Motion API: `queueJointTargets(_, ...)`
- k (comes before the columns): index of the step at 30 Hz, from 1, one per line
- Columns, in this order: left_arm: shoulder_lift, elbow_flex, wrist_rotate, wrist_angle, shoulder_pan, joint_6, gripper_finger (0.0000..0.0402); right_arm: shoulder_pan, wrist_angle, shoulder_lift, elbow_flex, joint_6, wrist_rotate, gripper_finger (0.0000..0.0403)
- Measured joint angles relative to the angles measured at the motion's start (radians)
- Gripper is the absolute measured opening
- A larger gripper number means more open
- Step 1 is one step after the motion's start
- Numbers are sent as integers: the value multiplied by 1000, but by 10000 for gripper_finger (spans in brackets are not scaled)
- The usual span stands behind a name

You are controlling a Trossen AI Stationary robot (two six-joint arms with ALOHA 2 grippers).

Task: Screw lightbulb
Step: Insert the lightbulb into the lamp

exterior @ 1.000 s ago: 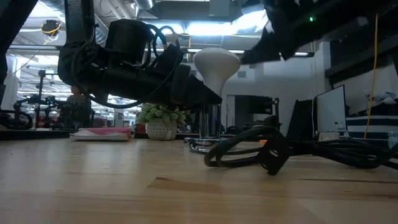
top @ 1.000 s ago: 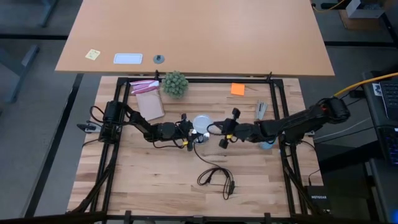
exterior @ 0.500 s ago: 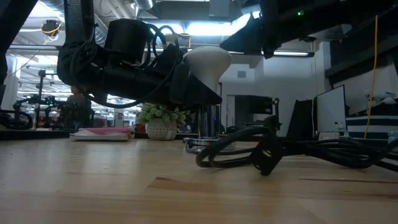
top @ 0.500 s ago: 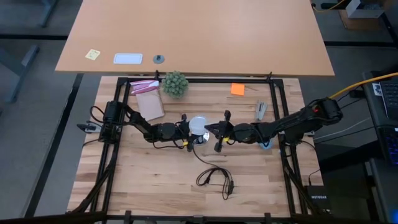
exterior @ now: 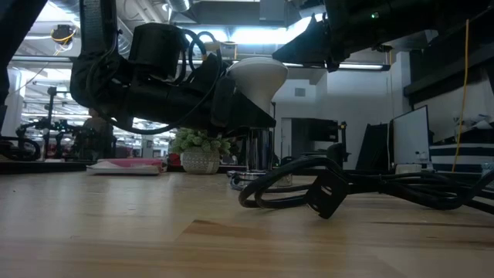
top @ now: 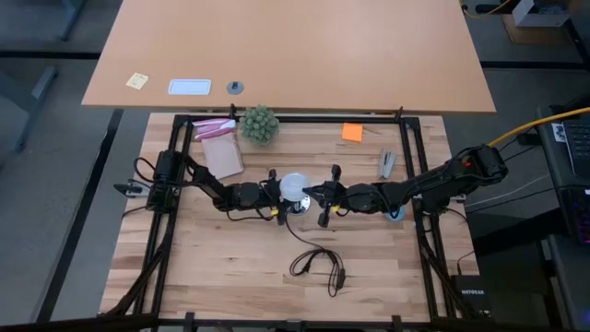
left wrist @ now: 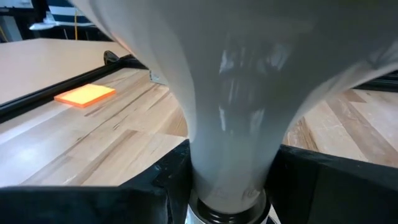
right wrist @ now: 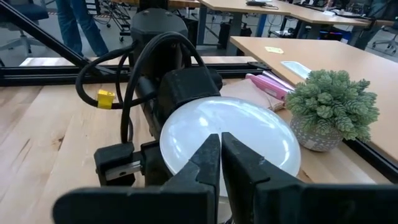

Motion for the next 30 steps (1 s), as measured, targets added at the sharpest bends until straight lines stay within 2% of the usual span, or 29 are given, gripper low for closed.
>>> queueJointTargets(10, -1, -6, 1, 22, -5, 2, 156, 0, -7, 1, -1, 0, -2, 21)
queueJointTargets(20, -80, -90, -3, 18, -5, -35, 156, -1, -11, 2, -3, -2, 5, 21)
queueJointTargets(30, -83, -86, -1, -18, -11, -84, 156, -1, -15, 2, -4, 17, 6, 21)
